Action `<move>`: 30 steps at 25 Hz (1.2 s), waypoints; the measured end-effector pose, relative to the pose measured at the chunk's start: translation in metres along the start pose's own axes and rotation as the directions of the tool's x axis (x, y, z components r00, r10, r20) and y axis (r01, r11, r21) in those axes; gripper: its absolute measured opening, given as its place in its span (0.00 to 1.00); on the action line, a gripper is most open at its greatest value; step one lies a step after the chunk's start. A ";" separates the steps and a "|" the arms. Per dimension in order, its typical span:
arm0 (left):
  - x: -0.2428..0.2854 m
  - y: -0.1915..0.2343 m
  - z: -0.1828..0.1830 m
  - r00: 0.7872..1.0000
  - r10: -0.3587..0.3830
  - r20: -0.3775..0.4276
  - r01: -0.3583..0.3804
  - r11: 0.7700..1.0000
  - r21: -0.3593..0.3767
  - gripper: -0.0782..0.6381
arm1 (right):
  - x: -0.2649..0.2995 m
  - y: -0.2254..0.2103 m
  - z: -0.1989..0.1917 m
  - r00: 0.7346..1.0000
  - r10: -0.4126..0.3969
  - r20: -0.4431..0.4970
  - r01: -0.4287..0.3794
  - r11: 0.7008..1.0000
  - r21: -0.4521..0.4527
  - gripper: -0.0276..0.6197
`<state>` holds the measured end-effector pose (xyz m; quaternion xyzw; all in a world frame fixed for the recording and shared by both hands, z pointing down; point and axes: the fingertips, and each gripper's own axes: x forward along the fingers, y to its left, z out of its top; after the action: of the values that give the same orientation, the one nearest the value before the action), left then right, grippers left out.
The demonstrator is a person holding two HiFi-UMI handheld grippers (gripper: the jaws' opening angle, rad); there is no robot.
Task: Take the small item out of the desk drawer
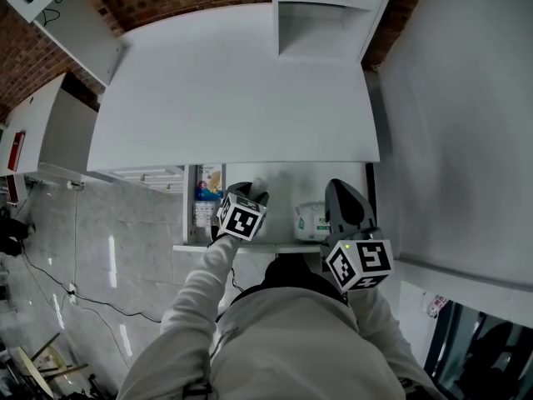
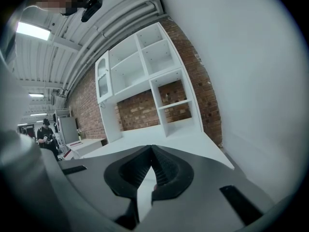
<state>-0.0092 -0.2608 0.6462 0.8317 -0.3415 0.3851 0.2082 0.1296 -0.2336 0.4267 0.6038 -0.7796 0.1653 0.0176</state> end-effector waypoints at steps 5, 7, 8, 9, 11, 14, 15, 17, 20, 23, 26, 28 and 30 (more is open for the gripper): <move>-0.025 0.004 0.024 0.995 0.018 0.102 -0.016 1.000 -0.018 0.38 | 0.000 0.010 -0.004 1.000 0.010 -0.001 -0.010 1.000 -0.005 0.09; -0.037 0.007 0.031 0.989 0.030 0.145 -0.027 0.999 -0.024 0.38 | 0.000 0.013 -0.007 1.000 0.014 -0.004 -0.014 1.000 -0.001 0.09; -0.043 0.007 0.036 0.985 0.036 0.167 -0.032 0.999 -0.024 0.38 | -0.001 0.015 -0.008 1.000 0.015 -0.006 -0.015 1.000 0.000 0.09; -0.051 0.007 0.042 0.981 0.039 0.189 -0.035 0.999 -0.023 0.38 | -0.002 0.016 -0.008 1.000 0.016 -0.009 -0.016 1.000 0.000 0.09; -0.068 0.006 0.055 0.973 0.043 0.227 -0.038 0.999 -0.026 0.38 | -0.003 0.018 -0.008 1.000 0.015 -0.010 -0.015 1.000 -0.002 0.09; -0.087 0.010 0.069 0.956 0.058 0.286 -0.049 0.998 -0.038 0.38 | -0.003 0.022 -0.007 1.000 0.017 -0.008 -0.017 1.000 -0.007 0.09; -0.093 0.011 0.073 0.951 0.062 0.303 -0.052 0.998 -0.041 0.38 | -0.003 0.023 -0.006 1.000 0.018 -0.006 -0.018 1.000 -0.009 0.09; -0.103 0.011 0.079 0.940 0.066 0.335 -0.054 0.998 -0.043 0.38 | -0.003 0.025 -0.005 1.000 0.017 -0.002 -0.017 1.000 -0.012 0.09; -0.118 0.013 0.086 0.924 0.073 0.376 -0.060 0.997 -0.048 0.38 | -0.004 0.028 -0.005 1.000 0.016 0.002 -0.016 1.000 -0.012 0.09; -0.134 0.016 0.092 0.907 0.090 0.412 -0.070 0.996 -0.061 0.38 | -0.004 0.031 -0.004 1.000 0.017 0.000 -0.017 1.000 -0.019 0.09; -0.148 0.019 0.094 0.888 0.112 0.445 -0.082 0.993 -0.086 0.38 | -0.006 0.033 -0.005 1.000 0.021 0.003 -0.021 0.999 -0.025 0.09; -0.157 0.022 0.094 0.873 0.130 0.470 -0.091 0.990 -0.105 0.38 | -0.007 0.034 -0.004 1.000 0.027 0.007 -0.027 0.999 -0.028 0.09; -0.166 0.022 0.094 0.859 0.144 0.491 -0.095 0.988 -0.123 0.38 | -0.009 0.035 -0.004 1.000 0.026 0.009 -0.026 0.999 -0.033 0.09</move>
<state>-0.0567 -0.2655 0.4599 0.8693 -0.4523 0.1527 0.1279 0.0985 -0.2165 0.4197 0.5940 -0.7901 0.1500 0.0215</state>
